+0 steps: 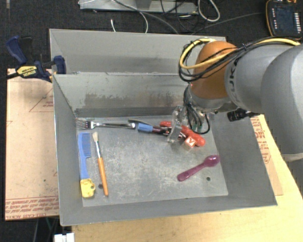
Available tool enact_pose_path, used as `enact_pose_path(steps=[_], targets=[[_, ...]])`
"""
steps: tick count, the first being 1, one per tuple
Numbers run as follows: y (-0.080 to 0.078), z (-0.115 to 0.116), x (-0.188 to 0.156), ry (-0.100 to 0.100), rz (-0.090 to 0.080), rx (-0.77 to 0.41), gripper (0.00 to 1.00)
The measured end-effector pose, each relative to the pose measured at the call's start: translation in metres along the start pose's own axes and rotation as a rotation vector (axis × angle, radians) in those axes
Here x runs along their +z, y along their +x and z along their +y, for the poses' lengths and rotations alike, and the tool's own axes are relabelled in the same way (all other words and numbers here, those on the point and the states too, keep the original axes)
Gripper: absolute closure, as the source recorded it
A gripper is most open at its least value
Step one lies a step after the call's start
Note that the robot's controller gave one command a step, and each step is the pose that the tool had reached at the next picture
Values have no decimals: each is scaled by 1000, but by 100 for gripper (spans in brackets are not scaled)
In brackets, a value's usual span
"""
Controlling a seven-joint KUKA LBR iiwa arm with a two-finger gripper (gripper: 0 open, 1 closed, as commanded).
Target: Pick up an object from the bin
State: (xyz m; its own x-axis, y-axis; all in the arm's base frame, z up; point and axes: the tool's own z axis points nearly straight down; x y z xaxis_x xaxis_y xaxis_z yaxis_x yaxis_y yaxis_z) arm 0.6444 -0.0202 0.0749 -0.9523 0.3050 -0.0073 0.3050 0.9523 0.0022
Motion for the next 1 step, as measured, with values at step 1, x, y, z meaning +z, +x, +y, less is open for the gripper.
enact_pose_path(steps=[1], targets=[[0, 0, -5, 0, -1, -1, 100]])
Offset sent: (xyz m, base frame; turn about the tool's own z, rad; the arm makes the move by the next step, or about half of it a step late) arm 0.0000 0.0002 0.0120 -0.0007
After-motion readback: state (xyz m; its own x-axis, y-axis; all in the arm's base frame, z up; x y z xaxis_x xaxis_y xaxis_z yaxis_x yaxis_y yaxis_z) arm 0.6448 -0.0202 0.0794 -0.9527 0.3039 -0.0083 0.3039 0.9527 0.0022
